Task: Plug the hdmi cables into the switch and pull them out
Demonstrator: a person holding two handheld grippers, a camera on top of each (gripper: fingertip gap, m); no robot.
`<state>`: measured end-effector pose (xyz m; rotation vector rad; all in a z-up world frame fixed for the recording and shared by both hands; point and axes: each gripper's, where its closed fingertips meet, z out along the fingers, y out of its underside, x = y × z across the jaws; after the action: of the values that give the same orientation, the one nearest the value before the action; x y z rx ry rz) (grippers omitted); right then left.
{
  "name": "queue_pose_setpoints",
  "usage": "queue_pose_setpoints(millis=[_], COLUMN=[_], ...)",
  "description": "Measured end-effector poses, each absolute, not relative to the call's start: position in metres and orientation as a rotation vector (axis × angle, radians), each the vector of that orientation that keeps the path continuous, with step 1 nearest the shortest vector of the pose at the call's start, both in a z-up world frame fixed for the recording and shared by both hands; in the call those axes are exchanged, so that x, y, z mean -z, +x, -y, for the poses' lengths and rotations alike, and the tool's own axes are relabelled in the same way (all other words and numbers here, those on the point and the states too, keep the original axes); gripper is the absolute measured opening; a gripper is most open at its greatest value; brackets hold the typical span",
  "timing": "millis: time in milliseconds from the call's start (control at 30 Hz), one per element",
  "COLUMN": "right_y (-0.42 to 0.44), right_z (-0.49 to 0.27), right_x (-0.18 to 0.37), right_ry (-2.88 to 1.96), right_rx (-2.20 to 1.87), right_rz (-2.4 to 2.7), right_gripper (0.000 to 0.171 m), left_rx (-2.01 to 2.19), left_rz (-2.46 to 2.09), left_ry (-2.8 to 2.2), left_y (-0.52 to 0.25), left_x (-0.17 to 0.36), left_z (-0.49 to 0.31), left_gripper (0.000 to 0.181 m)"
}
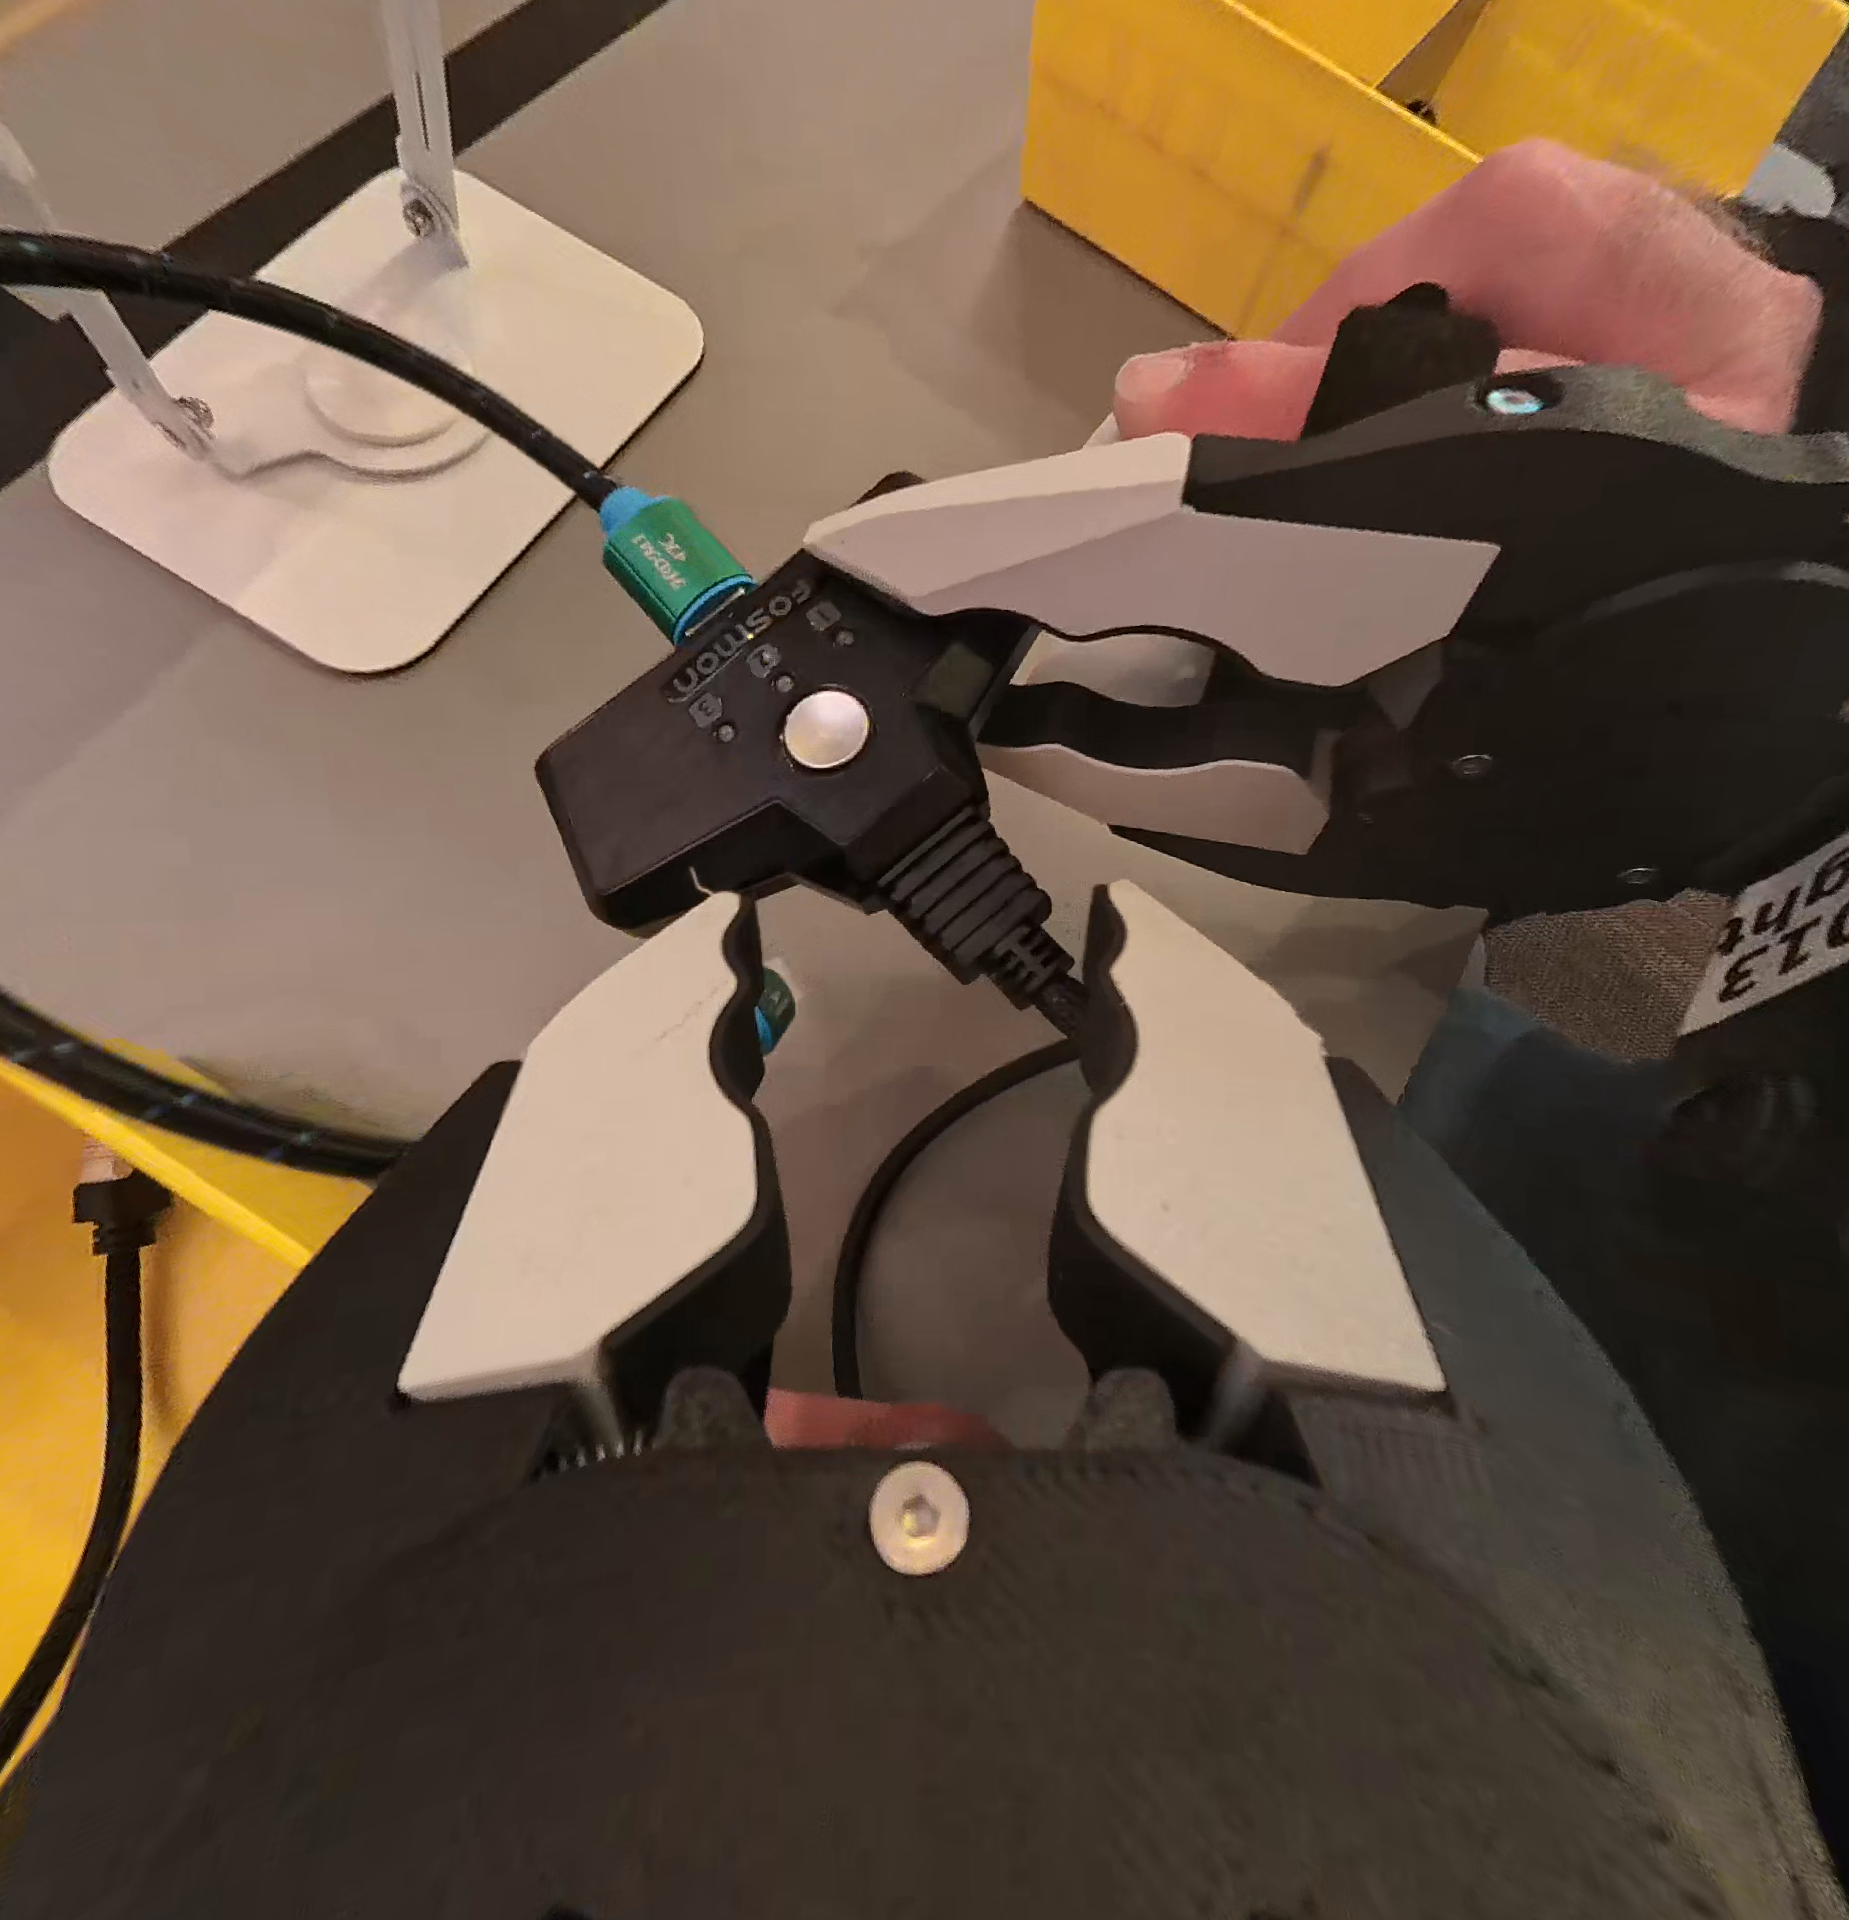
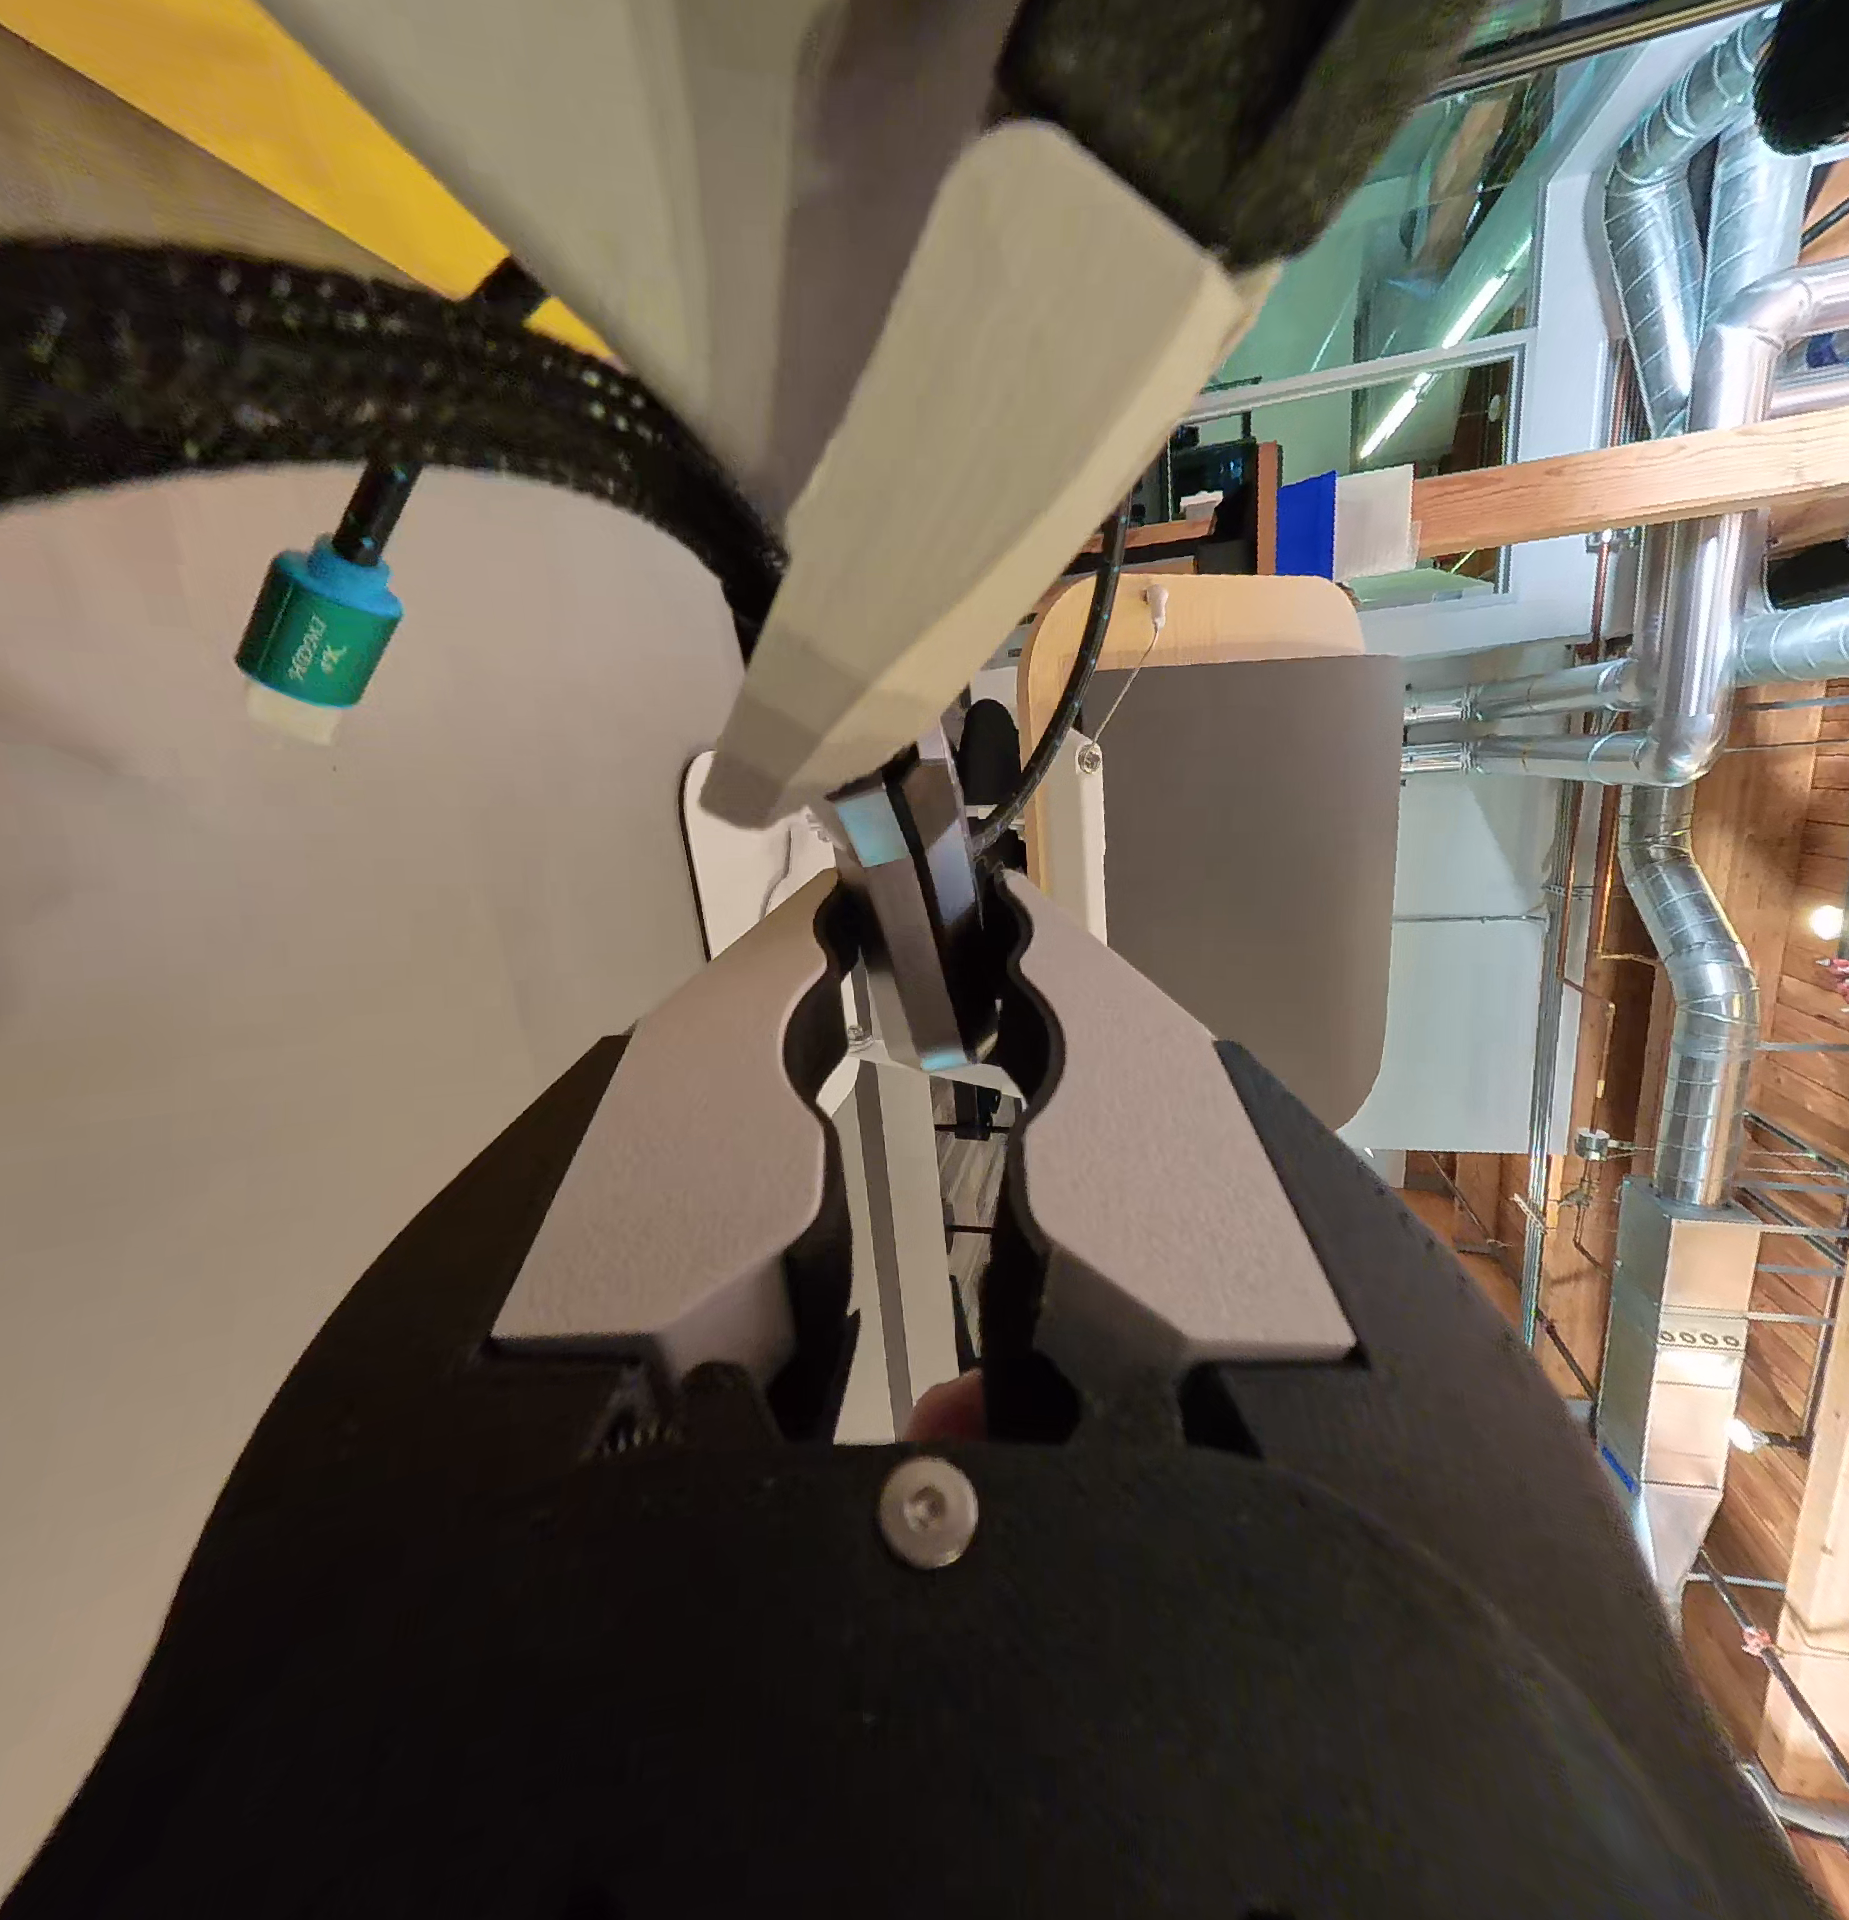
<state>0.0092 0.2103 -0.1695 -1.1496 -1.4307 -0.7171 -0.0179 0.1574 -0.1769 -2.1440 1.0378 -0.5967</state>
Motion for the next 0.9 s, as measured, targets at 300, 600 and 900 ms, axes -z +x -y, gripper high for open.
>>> queue_pose_setpoints(millis=[300, 600, 900], right_y=[0.017, 0.014, 0.012], right_z=[-0.215, -0.207, -0.176], right_x=[0.171, 0.156, 0.147], right_ry=[-1.155, -1.125, -1.130], right_rx=[0.764, 0.605, 0.137], right_rz=[1.419, 1.406, 1.475], right_gripper=[0.024, 0.028, 0.031], left_rx=[0.740, 0.792, 0.734], left_rz=[-0.971, -1.035, -1.113], left_ry=[-2.169, -2.043, -2.014], left_y=[-0.005, -0.007, -0.019], left_x=[0.187, 0.178, 0.177], left_z=[-0.155, -0.158, -0.158], left_gripper=[0.039, 0.027, 0.025])
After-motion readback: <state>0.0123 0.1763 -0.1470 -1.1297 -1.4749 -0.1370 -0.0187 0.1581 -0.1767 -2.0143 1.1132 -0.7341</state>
